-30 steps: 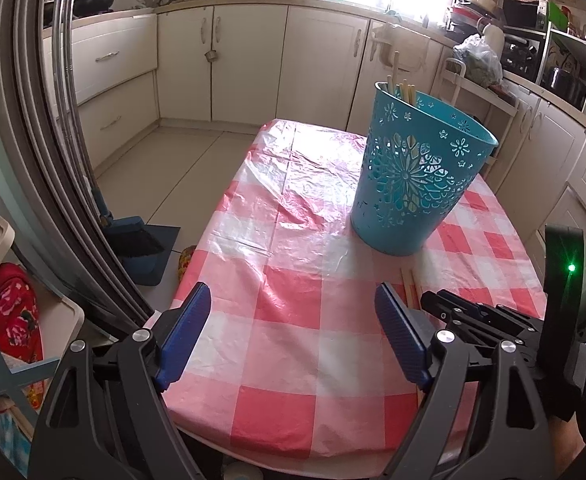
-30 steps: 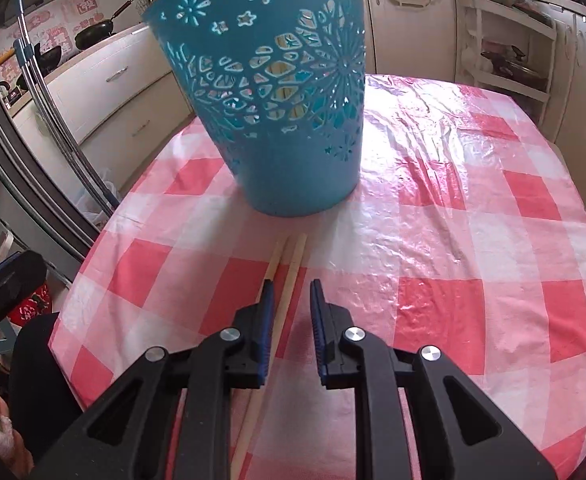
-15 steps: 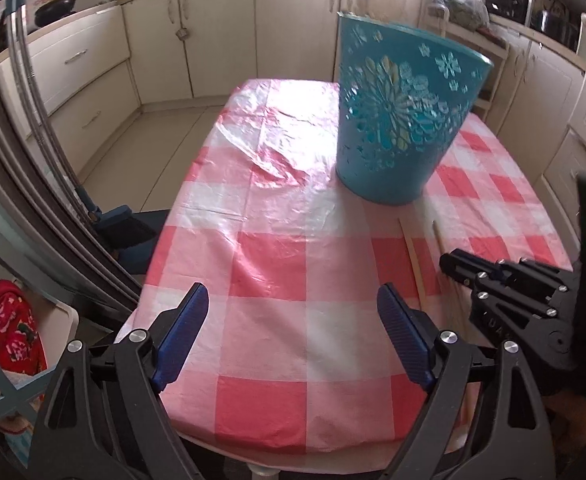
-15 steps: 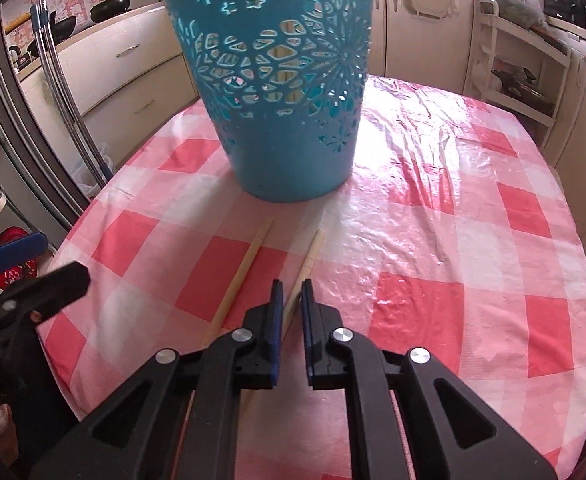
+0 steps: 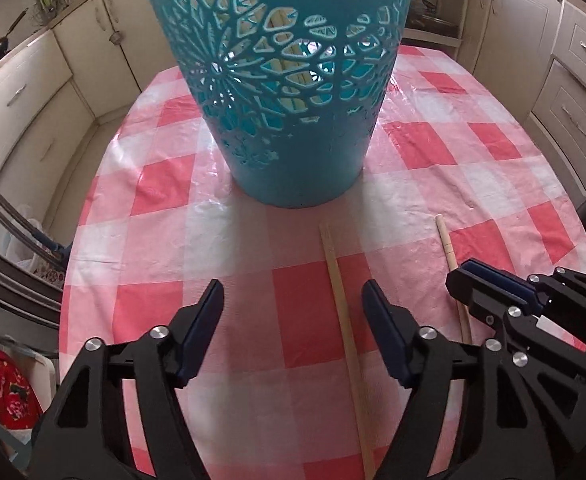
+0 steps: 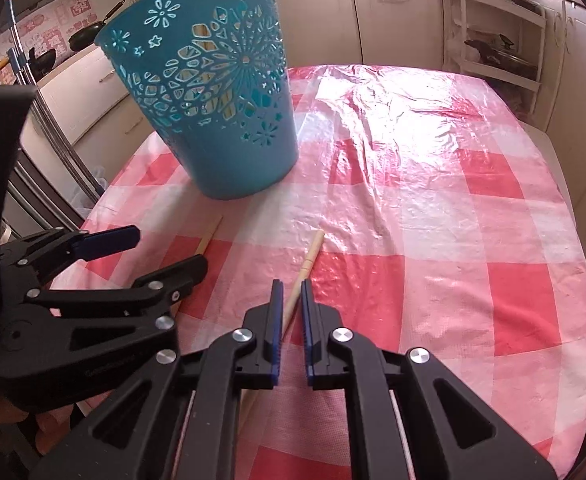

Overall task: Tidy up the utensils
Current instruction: 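Lift the chopstick with the left tool over the basket and release it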

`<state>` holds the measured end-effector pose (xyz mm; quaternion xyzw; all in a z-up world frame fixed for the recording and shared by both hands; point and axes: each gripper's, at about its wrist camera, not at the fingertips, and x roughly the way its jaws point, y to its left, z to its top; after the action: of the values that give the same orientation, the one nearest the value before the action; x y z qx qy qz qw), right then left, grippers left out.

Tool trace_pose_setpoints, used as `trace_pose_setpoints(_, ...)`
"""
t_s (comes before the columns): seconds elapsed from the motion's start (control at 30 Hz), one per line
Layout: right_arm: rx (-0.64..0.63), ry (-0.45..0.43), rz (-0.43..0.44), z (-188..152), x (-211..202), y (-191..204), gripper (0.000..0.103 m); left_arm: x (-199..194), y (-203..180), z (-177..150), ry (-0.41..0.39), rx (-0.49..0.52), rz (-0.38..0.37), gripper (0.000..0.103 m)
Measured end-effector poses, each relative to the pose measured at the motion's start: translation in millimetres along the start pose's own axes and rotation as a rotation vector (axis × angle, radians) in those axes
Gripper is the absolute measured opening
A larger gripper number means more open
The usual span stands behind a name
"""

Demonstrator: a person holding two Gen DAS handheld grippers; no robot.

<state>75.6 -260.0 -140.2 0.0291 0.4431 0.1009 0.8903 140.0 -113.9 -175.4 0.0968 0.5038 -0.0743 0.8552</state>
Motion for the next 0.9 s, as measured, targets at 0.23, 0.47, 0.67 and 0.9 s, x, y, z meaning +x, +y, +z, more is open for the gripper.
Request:
trace_pose_setpoints(0.23,-0.003,-0.02,0.013,-0.1,1.5,-2.9,0.01,0.5,-16.3,7.2,-0.009,0.082,-0.074,0.005)
trace_pose_setpoints(0.47,0.01,-0.021,0.027,-0.4,1.2,-6.2,0.01,-73.5,7.9,12.9,-0.152,0.097,-0.336,0.005)
trace_pose_setpoints(0.67,0.017,-0.02,0.029,0.8,2.2,-7.8,0.01,-172.2,48.4,66.2,-0.458,0.026,-0.464,0.005)
trace_pose_setpoints(0.9,0.023,-0.022,0.043,1.2,3.2,-12.4,0.01,-198.4,66.5,139.0,-0.728,-0.155,-0.289,0.005)
